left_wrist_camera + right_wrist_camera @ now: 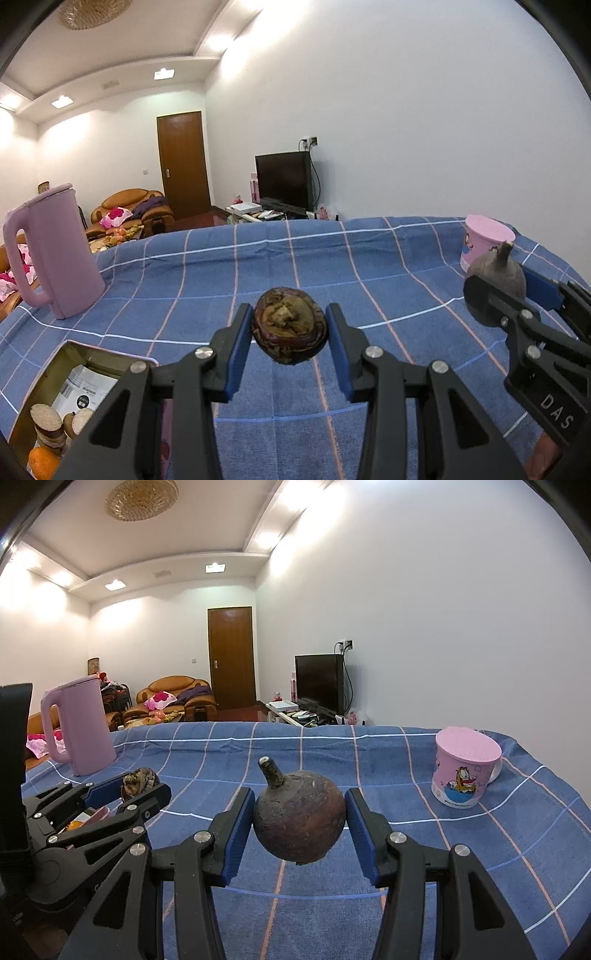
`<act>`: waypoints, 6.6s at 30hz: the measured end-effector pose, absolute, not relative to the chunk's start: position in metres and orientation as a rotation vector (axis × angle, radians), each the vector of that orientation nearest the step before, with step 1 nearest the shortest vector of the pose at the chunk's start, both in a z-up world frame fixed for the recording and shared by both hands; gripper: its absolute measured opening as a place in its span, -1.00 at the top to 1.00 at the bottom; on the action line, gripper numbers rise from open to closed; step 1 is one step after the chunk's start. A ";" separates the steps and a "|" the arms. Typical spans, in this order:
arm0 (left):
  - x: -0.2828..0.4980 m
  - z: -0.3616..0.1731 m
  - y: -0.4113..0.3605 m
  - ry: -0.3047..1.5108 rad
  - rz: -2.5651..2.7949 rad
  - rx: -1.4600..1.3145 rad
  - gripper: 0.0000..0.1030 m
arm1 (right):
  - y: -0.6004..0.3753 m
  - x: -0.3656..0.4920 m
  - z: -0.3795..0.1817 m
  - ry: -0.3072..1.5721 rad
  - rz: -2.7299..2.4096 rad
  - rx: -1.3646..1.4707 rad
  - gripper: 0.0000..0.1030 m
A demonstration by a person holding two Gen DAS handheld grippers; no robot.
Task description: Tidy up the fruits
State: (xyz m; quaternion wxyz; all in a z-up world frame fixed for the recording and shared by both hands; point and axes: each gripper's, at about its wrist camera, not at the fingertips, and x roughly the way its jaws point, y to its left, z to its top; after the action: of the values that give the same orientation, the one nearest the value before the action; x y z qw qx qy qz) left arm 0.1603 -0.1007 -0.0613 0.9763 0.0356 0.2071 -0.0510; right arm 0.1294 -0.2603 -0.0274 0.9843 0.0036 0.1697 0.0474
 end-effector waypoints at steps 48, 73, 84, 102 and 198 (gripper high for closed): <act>0.083 -0.056 -0.021 0.456 -0.029 0.032 0.19 | -0.183 0.092 -0.031 0.413 0.312 0.017 -0.02; 0.057 -0.053 0.042 0.466 0.103 0.008 0.19 | -0.120 0.085 -0.018 0.388 0.458 -0.009 -0.02; 0.055 -0.057 0.066 0.473 0.158 0.002 0.19 | -0.094 0.085 -0.018 0.395 0.527 -0.019 -0.02; 0.050 -0.064 0.108 0.493 0.242 -0.025 0.19 | -0.056 0.087 -0.027 0.422 0.614 -0.038 -0.02; 0.031 -0.033 0.058 0.456 0.150 0.036 -1.00 | -0.150 0.050 -0.001 0.362 0.407 0.027 -0.42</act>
State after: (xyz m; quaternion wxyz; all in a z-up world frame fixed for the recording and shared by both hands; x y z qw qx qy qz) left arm 0.0311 0.0580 -0.0329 0.9712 0.0177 0.2259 0.0743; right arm 0.0502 -0.1505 -0.0007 0.9631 0.0135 0.1786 0.2011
